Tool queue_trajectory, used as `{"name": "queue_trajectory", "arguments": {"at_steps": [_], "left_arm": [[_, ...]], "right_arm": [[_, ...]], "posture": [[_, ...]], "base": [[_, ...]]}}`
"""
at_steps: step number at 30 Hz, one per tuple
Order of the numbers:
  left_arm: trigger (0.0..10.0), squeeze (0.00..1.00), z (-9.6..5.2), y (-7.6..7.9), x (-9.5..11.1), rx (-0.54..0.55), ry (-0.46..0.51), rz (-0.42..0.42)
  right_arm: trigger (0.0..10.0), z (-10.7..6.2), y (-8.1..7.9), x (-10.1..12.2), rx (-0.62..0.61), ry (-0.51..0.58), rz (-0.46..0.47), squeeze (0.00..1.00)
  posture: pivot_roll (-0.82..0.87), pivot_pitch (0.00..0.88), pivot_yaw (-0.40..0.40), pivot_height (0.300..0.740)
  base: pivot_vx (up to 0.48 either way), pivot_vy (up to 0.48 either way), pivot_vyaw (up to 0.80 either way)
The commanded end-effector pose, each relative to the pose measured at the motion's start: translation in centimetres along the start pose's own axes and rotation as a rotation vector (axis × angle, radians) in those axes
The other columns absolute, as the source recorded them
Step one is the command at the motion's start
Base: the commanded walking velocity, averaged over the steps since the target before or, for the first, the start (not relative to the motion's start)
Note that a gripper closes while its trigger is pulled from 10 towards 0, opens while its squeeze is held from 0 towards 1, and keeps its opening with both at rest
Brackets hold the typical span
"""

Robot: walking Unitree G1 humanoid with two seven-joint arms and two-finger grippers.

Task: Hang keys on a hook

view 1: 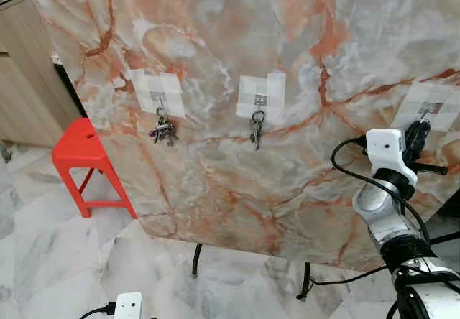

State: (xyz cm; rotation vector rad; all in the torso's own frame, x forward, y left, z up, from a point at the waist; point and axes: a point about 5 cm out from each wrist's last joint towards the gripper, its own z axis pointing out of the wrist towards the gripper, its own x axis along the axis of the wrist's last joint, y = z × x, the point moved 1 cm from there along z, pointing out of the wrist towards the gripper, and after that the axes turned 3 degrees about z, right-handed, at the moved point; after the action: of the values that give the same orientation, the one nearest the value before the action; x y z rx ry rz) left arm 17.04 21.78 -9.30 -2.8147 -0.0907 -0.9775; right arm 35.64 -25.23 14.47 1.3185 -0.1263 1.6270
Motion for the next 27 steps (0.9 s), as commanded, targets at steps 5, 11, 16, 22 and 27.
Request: {"name": "queue_trajectory", "arguments": {"at_steps": [5, 11, 16, 22, 27], "left_arm": [[10.0, 0.00, -0.13, -0.11, -0.69, 0.005, -0.031, 0.004], [10.0, 0.00, -0.12, -0.10, -0.66, 0.005, -0.031, 0.004], [10.0, 0.00, -0.11, -0.10, -0.63, 0.005, -0.031, 0.004], [10.0, 0.00, -0.09, -0.13, -0.57, 0.006, -0.030, 0.005], [10.0, 0.00, -0.08, -0.17, -0.51, 0.005, -0.028, 0.006]], "right_arm": [[10.0, 0.47, -0.01, 0.15, 0.007, -0.020, -0.005, 0.00], [10.0, 0.35, -0.21, -0.15, 0.027, -0.040, -0.018, 0.00], [10.0, 0.23, -0.30, -0.25, 0.034, -0.043, -0.023, 0.00], [10.0, 0.10, -0.37, -0.28, 0.041, -0.040, -0.008, 0.84], [10.0, -0.06, -0.46, -0.19, 0.045, -0.032, 0.009, 1.00]], "posture": [[-0.03, 0.017, 0.015, 0.740], [-0.03, 0.017, 0.014, 0.740], [-0.03, 0.018, 0.014, 0.740], [-0.03, 0.018, 0.014, 0.740], [-0.03, 0.019, 0.016, 0.740]], "base": [[0.000, 0.000, 0.00], [0.000, 0.000, 0.00], [0.000, 0.000, 0.00], [0.000, 0.000, 0.00], [0.000, 0.000, 0.00]]}}
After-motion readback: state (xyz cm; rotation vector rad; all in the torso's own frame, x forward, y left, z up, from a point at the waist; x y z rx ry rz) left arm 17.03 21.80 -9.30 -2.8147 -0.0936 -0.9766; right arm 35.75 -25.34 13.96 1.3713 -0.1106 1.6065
